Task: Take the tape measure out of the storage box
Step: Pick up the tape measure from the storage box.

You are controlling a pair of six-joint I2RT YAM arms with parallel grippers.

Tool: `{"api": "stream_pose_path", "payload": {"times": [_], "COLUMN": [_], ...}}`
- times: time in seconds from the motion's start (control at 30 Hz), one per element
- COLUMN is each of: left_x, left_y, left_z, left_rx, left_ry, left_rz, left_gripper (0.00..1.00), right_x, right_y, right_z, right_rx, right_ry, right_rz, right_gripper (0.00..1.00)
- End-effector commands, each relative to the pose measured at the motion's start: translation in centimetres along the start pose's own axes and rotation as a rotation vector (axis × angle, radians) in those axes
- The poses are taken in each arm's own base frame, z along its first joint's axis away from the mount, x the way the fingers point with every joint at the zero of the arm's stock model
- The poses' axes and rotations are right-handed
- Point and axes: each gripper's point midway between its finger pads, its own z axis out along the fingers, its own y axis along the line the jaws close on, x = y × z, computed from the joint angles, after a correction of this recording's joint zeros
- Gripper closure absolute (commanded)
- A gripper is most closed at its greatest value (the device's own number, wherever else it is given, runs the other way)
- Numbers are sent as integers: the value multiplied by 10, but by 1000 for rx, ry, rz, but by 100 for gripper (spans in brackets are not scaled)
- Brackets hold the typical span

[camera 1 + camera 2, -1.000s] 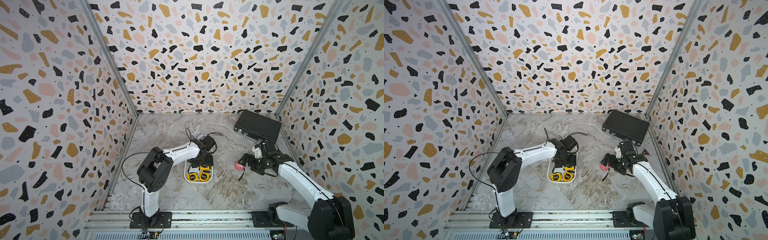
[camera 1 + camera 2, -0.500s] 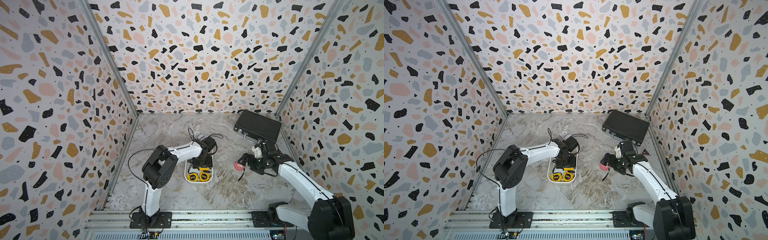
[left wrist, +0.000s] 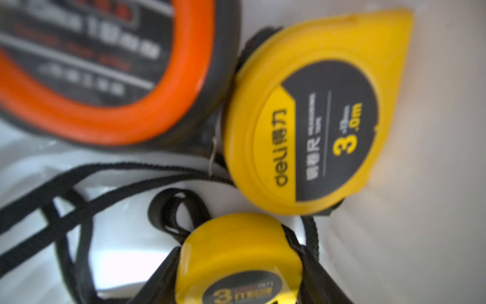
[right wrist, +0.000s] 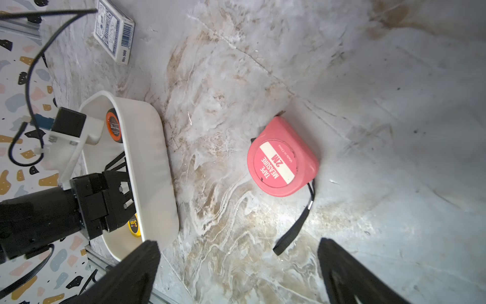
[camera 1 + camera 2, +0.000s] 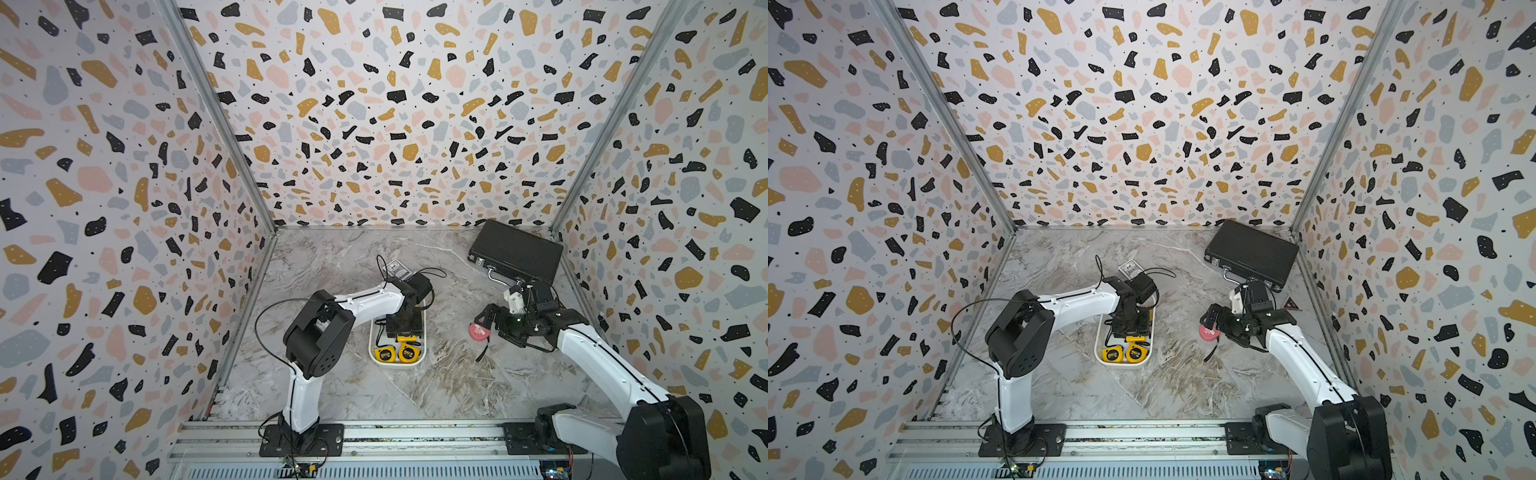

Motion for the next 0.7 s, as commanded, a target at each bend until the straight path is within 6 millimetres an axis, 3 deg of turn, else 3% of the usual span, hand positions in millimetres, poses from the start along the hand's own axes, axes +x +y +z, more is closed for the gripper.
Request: {"api": "stream_pose_path", "payload": {"times": [0.0, 0.3, 0.67], "left_x": [2, 10, -3], "left_y": [1, 0, -46], "left_z": [-36, -83, -162], "left_rx": [25, 109, 303], "left_ry": [-47, -114, -252], "left_rz": [-11, -55, -79], "left_gripper": [85, 94, 97], "right_x": [1, 7, 13], "right_y": [6, 16, 47], "right_z": [-5, -8, -16], "right_rx": [-38, -105, -213], "right_ry": [-17, -27, -94], "right_rz": [-2, -13, -103], "right_gripper": [0, 0, 1]}}
